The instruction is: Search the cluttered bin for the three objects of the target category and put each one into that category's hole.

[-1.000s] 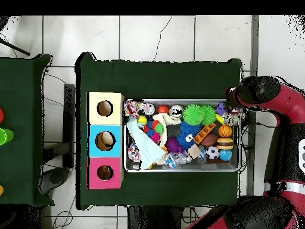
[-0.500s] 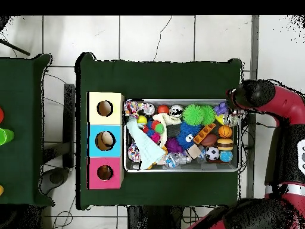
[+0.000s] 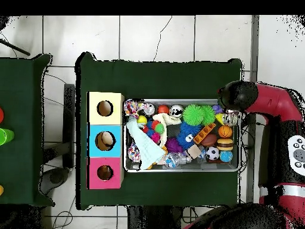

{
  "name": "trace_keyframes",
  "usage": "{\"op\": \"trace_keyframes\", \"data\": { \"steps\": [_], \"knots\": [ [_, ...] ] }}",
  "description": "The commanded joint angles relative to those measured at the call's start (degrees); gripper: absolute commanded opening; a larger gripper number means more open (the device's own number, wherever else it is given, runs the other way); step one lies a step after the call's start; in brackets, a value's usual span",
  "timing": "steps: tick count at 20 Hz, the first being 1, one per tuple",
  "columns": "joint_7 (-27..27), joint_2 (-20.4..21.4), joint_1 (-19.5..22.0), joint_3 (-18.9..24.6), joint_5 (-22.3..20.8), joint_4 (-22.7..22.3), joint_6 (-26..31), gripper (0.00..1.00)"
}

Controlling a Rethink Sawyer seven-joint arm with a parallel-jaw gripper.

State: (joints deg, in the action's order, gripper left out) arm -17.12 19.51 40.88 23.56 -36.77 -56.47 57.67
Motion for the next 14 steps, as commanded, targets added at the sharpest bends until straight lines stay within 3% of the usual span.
{"op": "trace_keyframes", "data": {
  "steps": [1, 8, 14],
  "knots": [
    [7.6, 5.7, -3.7, -3.9, -4.0, -9.4, -3.6, 0.0],
    [10.5, 8.9, -6.7, -6.3, -2.7, -11.4, -2.9, 0.0],
    [8.4, 9.1, -4.5, -4.3, 1.4, -13.4, -2.4, 0.0]
  ]
}}
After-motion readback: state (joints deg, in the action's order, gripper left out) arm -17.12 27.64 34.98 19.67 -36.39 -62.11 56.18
